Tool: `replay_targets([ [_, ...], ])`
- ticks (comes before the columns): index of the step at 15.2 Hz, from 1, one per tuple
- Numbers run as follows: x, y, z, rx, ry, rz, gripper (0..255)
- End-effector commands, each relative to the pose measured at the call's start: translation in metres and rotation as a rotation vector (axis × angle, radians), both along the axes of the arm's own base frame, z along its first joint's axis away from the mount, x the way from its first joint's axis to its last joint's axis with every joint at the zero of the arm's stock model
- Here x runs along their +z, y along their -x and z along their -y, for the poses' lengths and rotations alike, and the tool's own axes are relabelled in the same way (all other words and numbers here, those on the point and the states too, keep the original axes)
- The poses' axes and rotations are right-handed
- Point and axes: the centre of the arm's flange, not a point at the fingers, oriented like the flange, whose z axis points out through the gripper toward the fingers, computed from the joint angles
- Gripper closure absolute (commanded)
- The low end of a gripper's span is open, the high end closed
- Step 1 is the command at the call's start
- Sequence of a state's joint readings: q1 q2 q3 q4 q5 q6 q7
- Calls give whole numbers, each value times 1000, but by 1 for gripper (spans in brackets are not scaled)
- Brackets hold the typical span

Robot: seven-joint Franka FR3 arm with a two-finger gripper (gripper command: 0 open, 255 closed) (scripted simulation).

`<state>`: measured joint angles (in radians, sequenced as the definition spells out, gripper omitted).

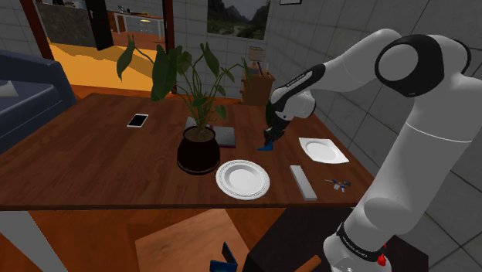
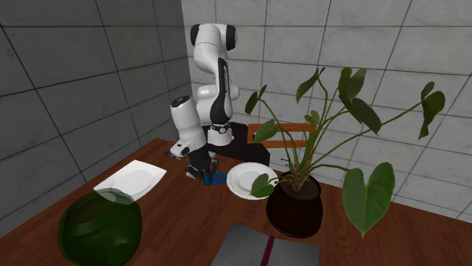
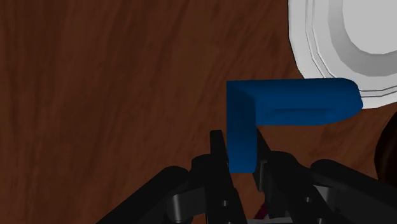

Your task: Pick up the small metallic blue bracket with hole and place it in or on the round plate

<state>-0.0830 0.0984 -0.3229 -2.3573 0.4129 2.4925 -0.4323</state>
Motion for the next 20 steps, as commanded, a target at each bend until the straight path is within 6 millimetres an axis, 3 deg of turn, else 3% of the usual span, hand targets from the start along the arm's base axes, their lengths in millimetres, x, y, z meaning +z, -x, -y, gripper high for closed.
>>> replay_targets([
  [1, 11, 1, 0, 0, 0, 0, 255],
  [3, 20, 1, 0, 0, 0, 0, 255],
  [17, 31, 7, -185, 0, 0, 0, 255],
  [20, 20, 7, -189, 0, 0, 0, 255],
])
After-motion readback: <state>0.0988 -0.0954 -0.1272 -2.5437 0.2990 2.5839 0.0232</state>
